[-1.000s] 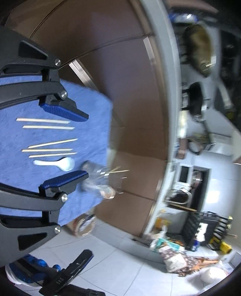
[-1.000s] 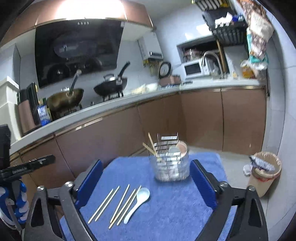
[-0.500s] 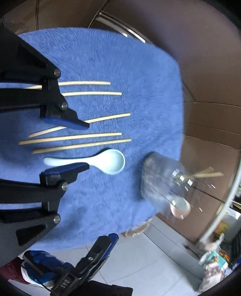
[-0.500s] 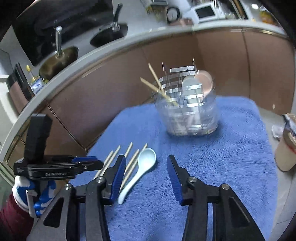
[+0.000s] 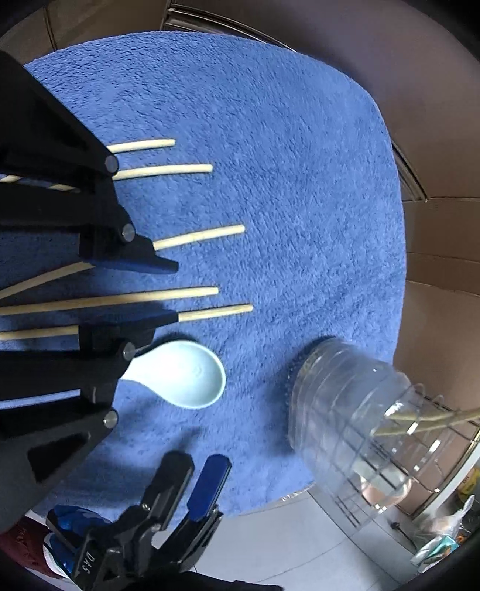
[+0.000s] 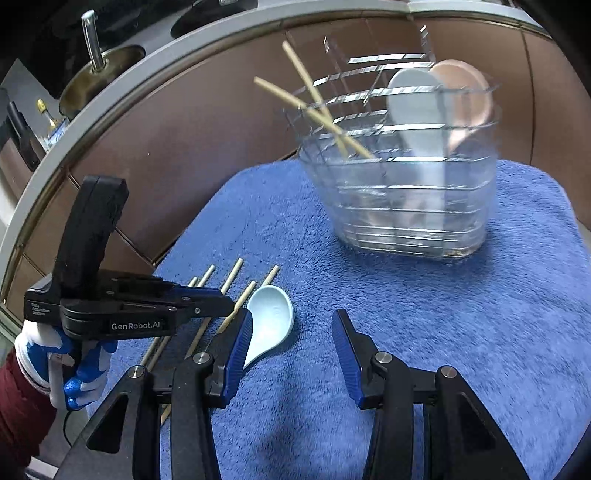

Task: Organize utensils
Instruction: 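Lower the left tool onto a chopstick while the right tool lowers onto the last white spoon, then lift the chopstick with the left tool while the right lifts the white spoon toward the holder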

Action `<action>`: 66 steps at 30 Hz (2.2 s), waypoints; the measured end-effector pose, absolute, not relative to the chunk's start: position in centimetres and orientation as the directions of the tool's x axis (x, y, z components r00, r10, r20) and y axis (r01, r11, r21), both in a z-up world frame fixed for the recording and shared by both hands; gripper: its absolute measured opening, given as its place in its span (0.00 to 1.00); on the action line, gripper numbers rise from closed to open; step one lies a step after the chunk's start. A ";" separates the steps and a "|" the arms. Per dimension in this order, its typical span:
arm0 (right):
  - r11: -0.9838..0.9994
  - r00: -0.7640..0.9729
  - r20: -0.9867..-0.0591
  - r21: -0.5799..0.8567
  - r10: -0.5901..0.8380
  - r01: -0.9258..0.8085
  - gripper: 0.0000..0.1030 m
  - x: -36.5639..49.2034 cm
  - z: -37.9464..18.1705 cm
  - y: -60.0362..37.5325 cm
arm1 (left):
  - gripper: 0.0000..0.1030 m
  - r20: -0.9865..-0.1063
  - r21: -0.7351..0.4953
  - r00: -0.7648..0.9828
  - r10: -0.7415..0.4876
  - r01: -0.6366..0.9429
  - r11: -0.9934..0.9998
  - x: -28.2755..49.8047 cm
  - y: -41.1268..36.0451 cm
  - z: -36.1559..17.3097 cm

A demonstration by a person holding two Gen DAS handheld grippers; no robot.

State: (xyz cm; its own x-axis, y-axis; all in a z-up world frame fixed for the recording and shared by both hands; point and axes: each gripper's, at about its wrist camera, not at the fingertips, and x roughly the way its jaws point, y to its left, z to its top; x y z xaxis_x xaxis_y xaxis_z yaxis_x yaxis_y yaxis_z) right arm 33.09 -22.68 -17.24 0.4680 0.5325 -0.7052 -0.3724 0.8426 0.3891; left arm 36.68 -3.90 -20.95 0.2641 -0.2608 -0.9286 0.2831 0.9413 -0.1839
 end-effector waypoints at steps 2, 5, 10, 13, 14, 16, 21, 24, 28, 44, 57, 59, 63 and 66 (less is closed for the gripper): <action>0.838 0.446 -0.717 0.388 0.535 -0.383 0.41 33.8 -17.7 -22.2 | 0.16 -0.936 -0.176 0.251 -0.249 0.278 0.944 37.1 -3.9 -21.5; 0.830 0.408 -0.737 0.385 0.540 -0.404 0.41 34.8 -18.5 -21.4 | 0.15 -0.938 -0.178 0.243 -0.249 0.278 0.944 37.2 -3.8 -21.9; 0.820 0.356 -0.763 0.379 0.539 -0.428 0.35 36.4 -20.0 -20.3 | 0.13 -0.941 -0.174 0.236 -0.243 0.281 0.944 37.5 -4.0 -22.0; 0.817 0.337 -0.774 0.375 0.536 -0.437 0.23 37.1 -20.4 -20.1 | 0.07 -0.941 -0.174 0.236 -0.242 0.275 0.945 37.7 -4.2 -22.2; 0.816 0.335 -0.774 0.376 0.537 -0.438 0.18 37.2 -20.5 -20.1 | 0.06 -0.941 -0.176 0.235 -0.243 0.273 0.946 38.0 -4.6 -22.1; 0.807 0.329 -0.766 0.390 0.552 -0.443 0.09 37.3 -20.5 -20.3 | 0.05 -0.939 -0.176 0.244 -0.243 0.268 0.947 37.9 -4.9 -22.1; 0.814 0.357 -0.759 0.373 0.544 -0.446 0.06 36.3 -19.4 -21.1 | 0.05 -0.926 -0.187 0.277 -0.255 0.250 0.950 37.2 -5.3 -21.6; 0.820 0.386 -0.749 0.361 0.539 -0.444 0.06 35.1 -18.2 -21.8 | 0.05 -0.912 -0.201 0.306 -0.272 0.246 0.948 36.6 -5.1 -20.6; 0.832 0.436 -0.729 0.338 0.527 -0.440 0.06 32.8 -16.2 -22.4 | 0.05 -0.888 -0.209 0.356 -0.291 0.251 0.945 35.0 -4.9 -18.7; 0.946 0.761 -0.566 0.141 0.318 -0.291 0.06 24.9 -3.6 -27.4 | 0.05 -0.624 -0.292 0.670 -0.403 0.279 0.915 28.6 -2.0 -4.7; 0.980 0.933 -0.355 -0.199 -0.056 -0.017 0.06 28.2 3.0 -26.5 | 0.05 -0.295 -0.338 0.851 -0.435 0.334 0.880 30.9 -5.6 6.6; 0.973 0.937 -0.339 -0.230 -0.087 0.007 0.06 29.5 2.6 -26.4 | 0.05 -0.261 -0.335 0.869 -0.421 0.327 0.883 31.9 -6.4 7.1; 0.958 0.937 -0.321 -0.282 -0.136 0.042 0.06 32.0 1.4 -26.6 | 0.05 -0.231 -0.328 0.895 -0.381 0.297 0.897 34.5 -8.0 7.2; 0.955 0.938 -0.315 -0.291 -0.148 0.053 0.06 33.6 0.4 -27.1 | 0.05 -0.218 -0.323 0.907 -0.361 0.282 0.904 36.7 -9.3 6.9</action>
